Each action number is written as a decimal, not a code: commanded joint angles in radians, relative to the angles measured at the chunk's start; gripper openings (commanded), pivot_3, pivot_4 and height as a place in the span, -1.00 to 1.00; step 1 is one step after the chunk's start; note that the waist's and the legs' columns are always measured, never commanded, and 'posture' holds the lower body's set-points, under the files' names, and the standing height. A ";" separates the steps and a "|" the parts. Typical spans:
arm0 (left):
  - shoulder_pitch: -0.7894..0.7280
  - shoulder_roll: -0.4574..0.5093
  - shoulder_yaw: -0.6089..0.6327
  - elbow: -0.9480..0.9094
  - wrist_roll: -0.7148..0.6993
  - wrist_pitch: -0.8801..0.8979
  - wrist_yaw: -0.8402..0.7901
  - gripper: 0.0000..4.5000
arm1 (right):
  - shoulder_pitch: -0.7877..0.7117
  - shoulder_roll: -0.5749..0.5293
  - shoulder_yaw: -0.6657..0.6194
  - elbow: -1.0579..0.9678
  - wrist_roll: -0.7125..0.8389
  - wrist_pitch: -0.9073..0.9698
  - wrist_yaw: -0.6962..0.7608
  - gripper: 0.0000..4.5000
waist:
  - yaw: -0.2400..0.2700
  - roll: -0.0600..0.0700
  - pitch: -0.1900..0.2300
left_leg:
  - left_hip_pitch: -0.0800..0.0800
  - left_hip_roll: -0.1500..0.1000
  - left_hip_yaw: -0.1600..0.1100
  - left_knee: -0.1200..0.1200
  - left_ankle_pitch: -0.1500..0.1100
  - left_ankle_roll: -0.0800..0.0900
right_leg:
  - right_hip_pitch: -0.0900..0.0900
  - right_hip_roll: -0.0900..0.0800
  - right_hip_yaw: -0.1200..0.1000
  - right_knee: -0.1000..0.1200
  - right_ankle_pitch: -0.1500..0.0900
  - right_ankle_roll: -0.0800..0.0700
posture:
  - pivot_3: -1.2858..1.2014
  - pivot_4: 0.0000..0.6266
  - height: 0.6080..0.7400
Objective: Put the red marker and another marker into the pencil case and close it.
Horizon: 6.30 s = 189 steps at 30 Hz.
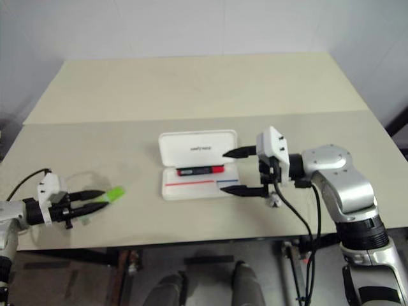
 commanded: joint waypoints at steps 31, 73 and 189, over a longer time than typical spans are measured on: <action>-0.012 -0.012 0.011 -0.276 -0.091 0.113 0.024 -0.50 | 0.026 0.014 -0.012 -0.029 0.007 -0.067 -0.030 1.00 | 0.003 0.000 0.000 | 0.000 0.001 -0.001 0.000 0.000 -0.001 | 0.000 0.001 0.000 0.001 -0.001 -0.002 | 0.03 -0.52 1.00; -0.460 -0.398 -0.441 -0.248 0.104 0.188 0.070 -0.50 | 0.320 -0.088 -0.181 -0.254 0.021 0.000 -0.202 1.00 | 0.029 -0.001 0.001 | -0.002 0.000 -0.001 0.002 0.000 -0.001 | 0.001 0.002 0.001 -0.005 0.001 0.000 | 0.03 -0.52 1.00; -0.140 -0.137 -0.154 -0.650 -0.113 0.260 0.071 1.00 | -0.004 0.178 0.110 0.426 -0.181 -0.423 0.037 -0.82 | -0.001 -0.003 0.001 | 0.002 0.011 0.001 0.000 0.004 0.004 | 0.001 0.015 0.001 -0.006 0.006 -0.012 | 0.03 -0.52 1.00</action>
